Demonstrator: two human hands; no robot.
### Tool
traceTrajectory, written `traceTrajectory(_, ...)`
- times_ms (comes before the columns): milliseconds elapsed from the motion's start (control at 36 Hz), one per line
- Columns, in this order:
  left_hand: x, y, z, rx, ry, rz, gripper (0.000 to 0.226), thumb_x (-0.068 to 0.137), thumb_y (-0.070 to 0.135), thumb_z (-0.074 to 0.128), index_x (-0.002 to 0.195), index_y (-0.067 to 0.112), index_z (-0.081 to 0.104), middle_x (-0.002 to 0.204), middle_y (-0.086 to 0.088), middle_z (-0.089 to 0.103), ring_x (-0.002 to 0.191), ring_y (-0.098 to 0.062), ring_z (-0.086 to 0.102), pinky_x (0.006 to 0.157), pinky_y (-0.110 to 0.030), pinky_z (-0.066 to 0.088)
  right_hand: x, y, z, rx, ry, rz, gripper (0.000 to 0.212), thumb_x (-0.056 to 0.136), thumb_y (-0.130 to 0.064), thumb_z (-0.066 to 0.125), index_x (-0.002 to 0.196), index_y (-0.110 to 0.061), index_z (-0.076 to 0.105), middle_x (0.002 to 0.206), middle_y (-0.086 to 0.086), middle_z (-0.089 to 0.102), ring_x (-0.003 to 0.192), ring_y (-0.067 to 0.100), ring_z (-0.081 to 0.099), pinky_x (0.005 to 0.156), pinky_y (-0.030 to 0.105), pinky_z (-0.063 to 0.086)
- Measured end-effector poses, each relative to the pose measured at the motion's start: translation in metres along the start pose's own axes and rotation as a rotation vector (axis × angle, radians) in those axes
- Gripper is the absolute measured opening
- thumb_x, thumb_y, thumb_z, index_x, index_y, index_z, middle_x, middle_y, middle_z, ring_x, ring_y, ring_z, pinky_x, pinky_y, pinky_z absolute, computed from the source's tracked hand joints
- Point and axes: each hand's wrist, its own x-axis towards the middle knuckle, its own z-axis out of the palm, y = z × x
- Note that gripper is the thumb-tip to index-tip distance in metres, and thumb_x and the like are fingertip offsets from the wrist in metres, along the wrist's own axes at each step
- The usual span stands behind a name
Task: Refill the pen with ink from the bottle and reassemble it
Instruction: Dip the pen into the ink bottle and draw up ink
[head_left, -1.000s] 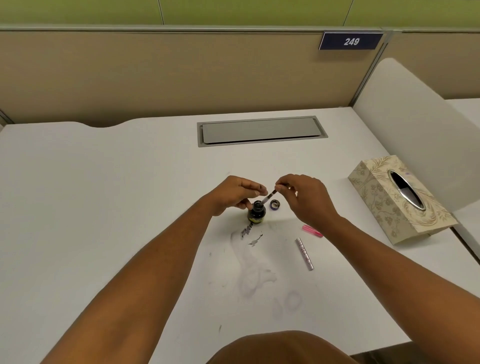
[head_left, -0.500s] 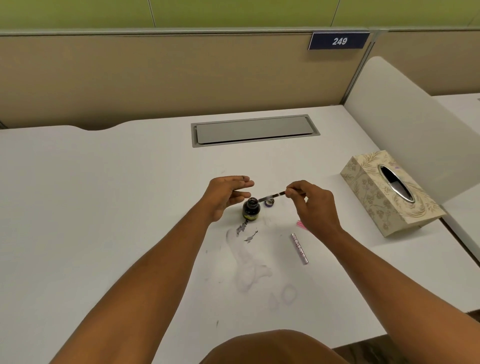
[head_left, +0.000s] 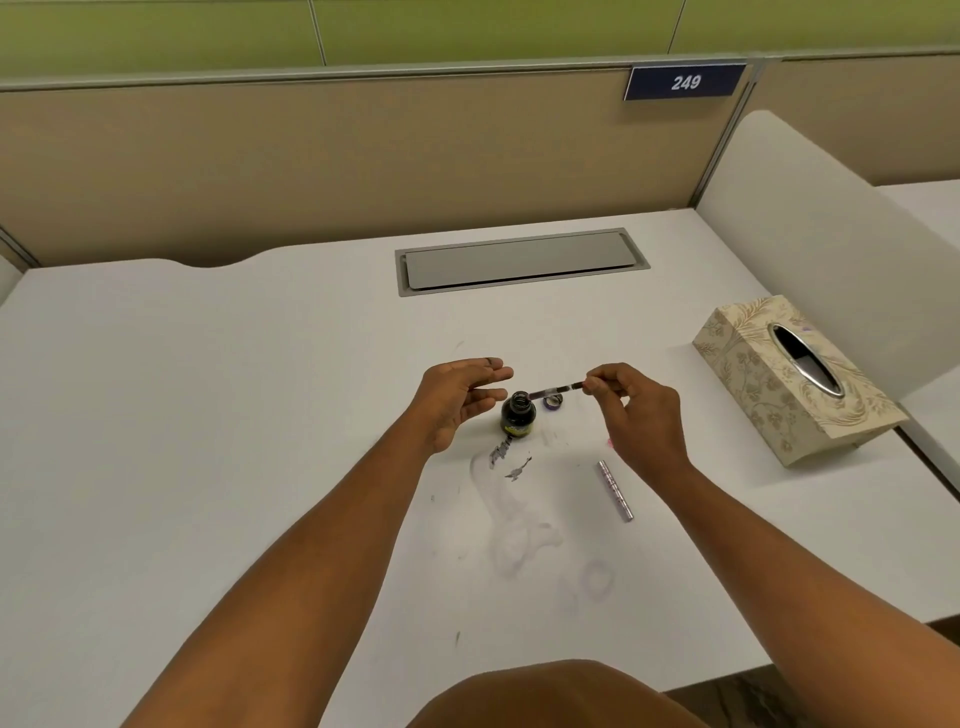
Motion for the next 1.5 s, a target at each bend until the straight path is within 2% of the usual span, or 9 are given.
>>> traceTrajectory(194,-0.005,-0.003,-0.005,0.001,-0.011,-0.005,0.017,0.095,0.008,0.06,0.108,0.009,0.072,0.104,-0.005,0.079,0.081,-0.018,0.075,0.069,-0.021,0.059,-0.007,0.007,-0.003,-0.011,0.022,0.026,0.007,0.094,-0.019,0.065,0.092,-0.017,0.071,0.081,-0.019,0.07,0.075,-0.001,0.064,0.065,0.032,0.056)
traceTrajectory(306,-0.007,-0.004,-0.008,-0.011,-0.011,-0.004,0.018,0.095,0.008,0.06,0.109,0.008,0.071,0.106,-0.006,0.078,0.083,-0.019,0.075,0.066,-0.02,0.058,-0.008,0.007,-0.007,-0.039,0.048,0.016,0.006,0.094,-0.018,0.065,0.093,-0.018,0.07,0.083,-0.011,0.073,0.082,-0.004,0.064,0.073,0.014,0.048)
traceTrajectory(417,-0.009,-0.004,-0.009,-0.029,-0.017,-0.004,0.016,0.095,0.008,0.06,0.106,0.009,0.071,0.105,-0.005,0.078,0.085,-0.021,0.077,0.066,-0.02,0.059,-0.007,0.001,-0.003,0.008,0.036,0.041,0.008,0.094,-0.021,0.065,0.095,-0.017,0.071,0.085,-0.014,0.073,0.083,-0.001,0.065,0.063,0.028,0.055)
traceTrajectory(583,-0.012,-0.005,-0.008,-0.026,-0.034,-0.005,0.016,0.095,0.008,0.061,0.106,0.009,0.071,0.105,-0.006,0.078,0.087,-0.023,0.077,0.069,-0.022,0.06,-0.005,-0.005,0.006,-0.06,0.016,-0.018,0.007,0.094,-0.019,0.065,0.094,-0.016,0.072,0.081,-0.012,0.07,0.078,0.004,0.064,0.071,0.021,0.046)
traceTrajectory(917,-0.014,-0.007,-0.01,-0.026,-0.048,-0.023,0.016,0.095,0.007,0.061,0.106,0.008,0.072,0.104,-0.006,0.079,0.09,-0.024,0.077,0.074,-0.024,0.059,-0.012,0.0,-0.003,-0.021,0.062,0.046,0.007,0.095,-0.022,0.064,0.095,-0.018,0.071,0.085,-0.015,0.071,0.079,0.005,0.065,0.07,0.043,0.059)
traceTrajectory(1194,-0.019,-0.005,-0.007,-0.027,-0.077,-0.014,0.015,0.094,0.007,0.062,0.105,0.008,0.072,0.103,-0.006,0.079,0.093,-0.026,0.076,0.066,-0.021,0.06,-0.022,0.002,0.007,-0.091,0.057,0.037,0.006,0.094,-0.018,0.064,0.094,-0.018,0.071,0.084,-0.009,0.073,0.08,0.01,0.067,0.074,0.036,0.054)
traceTrajectory(1278,-0.019,-0.006,-0.007,-0.012,-0.079,-0.012,0.016,0.094,0.008,0.061,0.106,0.008,0.072,0.102,-0.005,0.079,0.091,-0.025,0.076,0.065,-0.021,0.059,-0.028,0.006,0.004,0.011,0.117,0.14,0.007,0.094,-0.02,0.064,0.093,-0.02,0.07,0.082,-0.013,0.072,0.076,0.004,0.066,0.07,0.037,0.057)
traceTrajectory(1417,-0.022,-0.007,0.0,-0.008,-0.099,-0.019,0.016,0.094,0.006,0.061,0.105,0.007,0.072,0.1,-0.007,0.079,0.086,-0.023,0.076,0.062,-0.021,0.058,-0.031,-0.002,0.001,0.33,0.268,0.342,0.007,0.094,-0.017,0.064,0.093,-0.02,0.07,0.084,-0.006,0.074,0.073,0.012,0.064,0.057,0.015,0.048)
traceTrajectory(1500,-0.024,-0.007,0.008,-0.015,-0.12,-0.024,0.02,0.094,0.006,0.061,0.111,0.003,0.071,0.104,-0.01,0.078,0.086,-0.024,0.076,0.067,-0.021,0.06,-0.03,-0.012,0.002,0.538,0.33,0.476,0.006,0.093,-0.016,0.066,0.093,-0.019,0.071,0.085,-0.001,0.075,0.073,0.013,0.062,0.055,0.019,0.046)
